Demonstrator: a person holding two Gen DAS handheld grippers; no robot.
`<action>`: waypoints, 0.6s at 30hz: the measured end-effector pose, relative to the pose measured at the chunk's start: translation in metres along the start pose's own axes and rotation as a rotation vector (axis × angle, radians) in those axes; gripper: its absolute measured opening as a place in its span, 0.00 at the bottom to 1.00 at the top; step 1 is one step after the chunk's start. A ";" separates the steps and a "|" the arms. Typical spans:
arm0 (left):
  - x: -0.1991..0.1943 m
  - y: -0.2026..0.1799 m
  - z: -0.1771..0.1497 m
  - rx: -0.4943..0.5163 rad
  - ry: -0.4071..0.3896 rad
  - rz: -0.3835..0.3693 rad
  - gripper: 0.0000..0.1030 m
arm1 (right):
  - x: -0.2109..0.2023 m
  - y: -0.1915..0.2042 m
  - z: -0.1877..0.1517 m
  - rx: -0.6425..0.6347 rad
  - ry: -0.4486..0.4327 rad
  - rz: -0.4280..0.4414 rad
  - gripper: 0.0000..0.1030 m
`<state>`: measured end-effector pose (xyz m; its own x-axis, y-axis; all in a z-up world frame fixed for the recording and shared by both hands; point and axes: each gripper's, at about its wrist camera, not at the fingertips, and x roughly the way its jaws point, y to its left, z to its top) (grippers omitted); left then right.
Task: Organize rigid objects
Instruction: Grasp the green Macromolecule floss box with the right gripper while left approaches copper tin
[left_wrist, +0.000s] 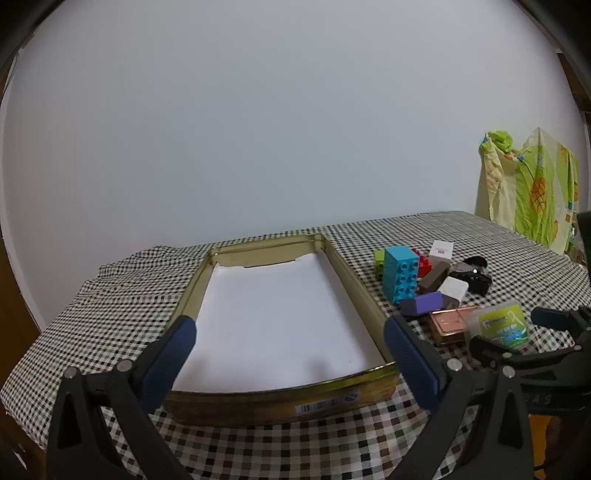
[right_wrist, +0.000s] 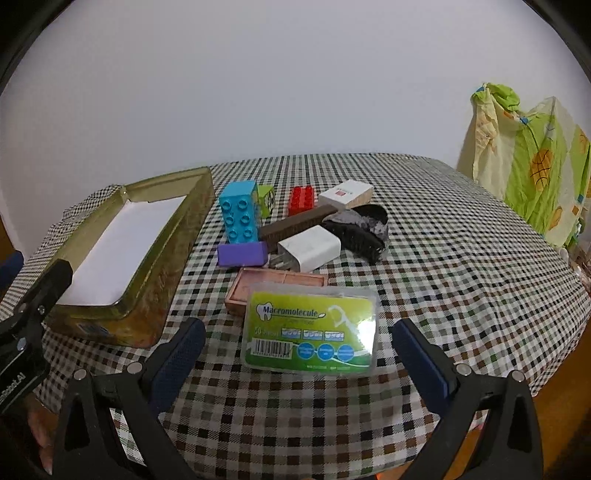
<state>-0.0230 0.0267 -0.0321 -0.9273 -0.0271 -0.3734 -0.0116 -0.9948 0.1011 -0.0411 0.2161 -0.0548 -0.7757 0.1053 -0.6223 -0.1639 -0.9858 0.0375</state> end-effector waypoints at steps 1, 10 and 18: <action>0.000 -0.001 0.000 0.002 0.002 -0.003 1.00 | 0.002 0.000 0.000 0.000 0.006 0.000 0.99; 0.001 -0.004 -0.002 0.014 0.010 -0.007 1.00 | 0.015 -0.003 0.002 0.021 0.073 0.021 0.99; 0.001 -0.008 -0.003 0.024 0.015 -0.010 1.00 | 0.027 -0.008 0.003 0.037 0.129 0.026 0.99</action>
<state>-0.0230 0.0340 -0.0366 -0.9215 -0.0188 -0.3880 -0.0301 -0.9924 0.1196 -0.0626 0.2267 -0.0699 -0.6952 0.0598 -0.7163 -0.1691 -0.9822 0.0820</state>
